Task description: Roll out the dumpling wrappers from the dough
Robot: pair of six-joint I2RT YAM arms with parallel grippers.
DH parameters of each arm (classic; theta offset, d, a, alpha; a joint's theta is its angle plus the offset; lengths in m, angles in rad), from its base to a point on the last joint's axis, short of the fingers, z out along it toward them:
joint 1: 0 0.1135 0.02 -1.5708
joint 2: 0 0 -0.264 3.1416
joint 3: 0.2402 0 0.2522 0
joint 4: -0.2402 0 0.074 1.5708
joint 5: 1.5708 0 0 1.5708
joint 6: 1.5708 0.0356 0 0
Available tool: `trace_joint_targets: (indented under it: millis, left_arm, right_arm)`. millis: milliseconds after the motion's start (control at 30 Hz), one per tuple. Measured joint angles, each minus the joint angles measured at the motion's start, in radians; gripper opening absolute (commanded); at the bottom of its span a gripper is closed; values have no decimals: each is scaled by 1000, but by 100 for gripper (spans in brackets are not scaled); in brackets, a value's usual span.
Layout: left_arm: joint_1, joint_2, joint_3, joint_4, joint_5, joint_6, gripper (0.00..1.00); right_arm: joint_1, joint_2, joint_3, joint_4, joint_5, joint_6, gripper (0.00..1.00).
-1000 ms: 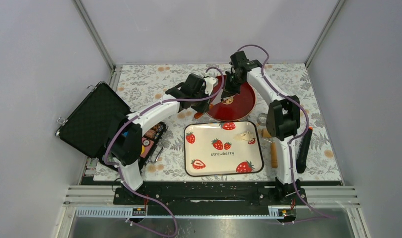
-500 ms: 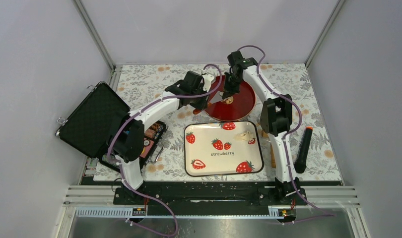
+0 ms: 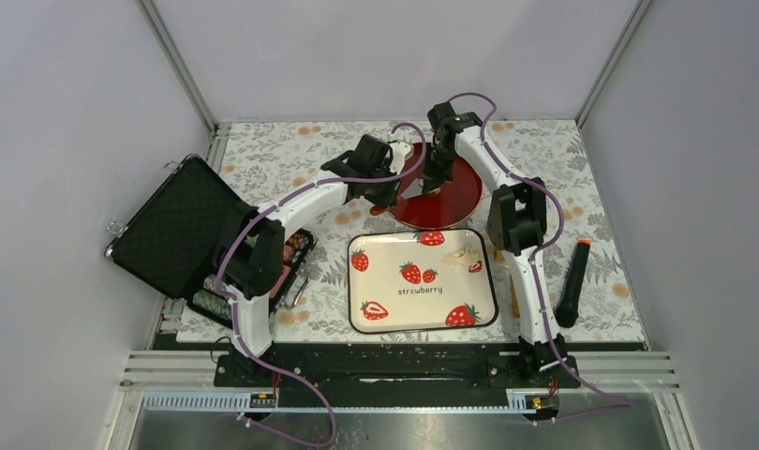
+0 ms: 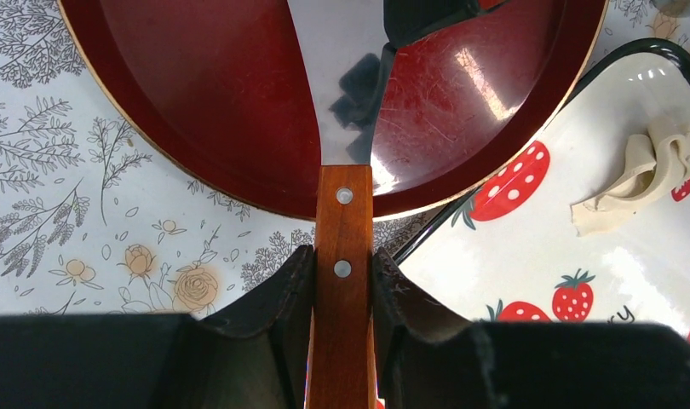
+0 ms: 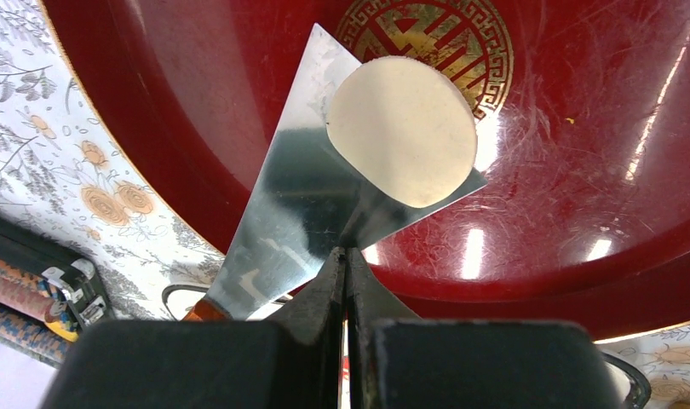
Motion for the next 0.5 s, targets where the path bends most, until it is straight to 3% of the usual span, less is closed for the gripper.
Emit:
trace_joint_targets:
  millis: [500]
  left_arm:
    - [-48, 34, 50, -33, -58, 46, 0]
  right_arm:
    - [0, 26, 12, -30, 59, -23, 0]
